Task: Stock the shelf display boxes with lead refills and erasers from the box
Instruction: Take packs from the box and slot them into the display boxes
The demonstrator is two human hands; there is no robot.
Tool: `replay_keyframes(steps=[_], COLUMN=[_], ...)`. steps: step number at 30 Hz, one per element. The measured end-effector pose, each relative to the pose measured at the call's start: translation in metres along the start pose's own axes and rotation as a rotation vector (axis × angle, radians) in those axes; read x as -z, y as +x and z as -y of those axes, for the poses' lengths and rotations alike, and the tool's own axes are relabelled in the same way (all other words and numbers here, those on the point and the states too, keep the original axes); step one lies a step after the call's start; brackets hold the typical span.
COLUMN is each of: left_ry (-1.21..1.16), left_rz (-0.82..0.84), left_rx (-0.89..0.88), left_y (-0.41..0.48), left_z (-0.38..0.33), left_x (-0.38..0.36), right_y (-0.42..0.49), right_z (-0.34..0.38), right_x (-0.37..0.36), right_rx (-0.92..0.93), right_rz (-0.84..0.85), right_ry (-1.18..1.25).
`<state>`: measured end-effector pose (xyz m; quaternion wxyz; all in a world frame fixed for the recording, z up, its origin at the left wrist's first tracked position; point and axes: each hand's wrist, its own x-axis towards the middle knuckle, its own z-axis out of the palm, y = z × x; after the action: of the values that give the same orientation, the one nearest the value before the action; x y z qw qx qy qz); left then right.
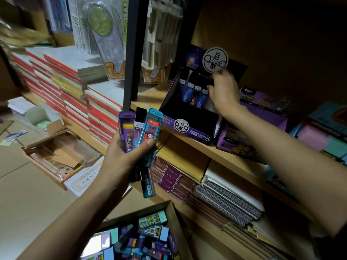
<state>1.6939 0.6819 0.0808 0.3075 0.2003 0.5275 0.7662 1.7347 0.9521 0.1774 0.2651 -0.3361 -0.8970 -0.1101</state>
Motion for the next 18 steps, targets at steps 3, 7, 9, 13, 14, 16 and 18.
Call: replay_keyframes(steps=[3, 7, 9, 13, 14, 16, 18], left_ry=[0.001, 0.005, 0.025, 0.042, 0.037, 0.034, 0.034], left_rz=[0.001, 0.034, 0.047, 0.086, 0.101, 0.124, 0.131], left_rx=[-0.003, -0.014, -0.012, 0.023, 0.035, 0.05, 0.052], left_y=[-0.001, -0.003, -0.004, -0.006, -0.006, -0.006, -0.007], left_z=[-0.001, -0.003, -0.003, -0.001, -0.001, 0.001, 0.004], left_x=[-0.001, -0.003, -0.004, -0.007, -0.007, -0.009, -0.014], right_y=[-0.002, -0.038, -0.067, -0.108, -0.113, -0.119, -0.122], right_z=[0.005, 0.022, 0.037, 0.055, 0.058, 0.06, 0.056], right_x=[0.008, 0.019, 0.027, 0.038, 0.038, 0.04, 0.042], right_rx=[0.021, 0.034, -0.073, -0.192, -0.205, -0.256, -0.314], right_rz=[0.027, 0.068, 0.28, 0.65, 0.665, 0.658, 0.625], right_ry=[-0.063, 0.31, 0.752, 1.227, 1.265, 1.327, 1.355])
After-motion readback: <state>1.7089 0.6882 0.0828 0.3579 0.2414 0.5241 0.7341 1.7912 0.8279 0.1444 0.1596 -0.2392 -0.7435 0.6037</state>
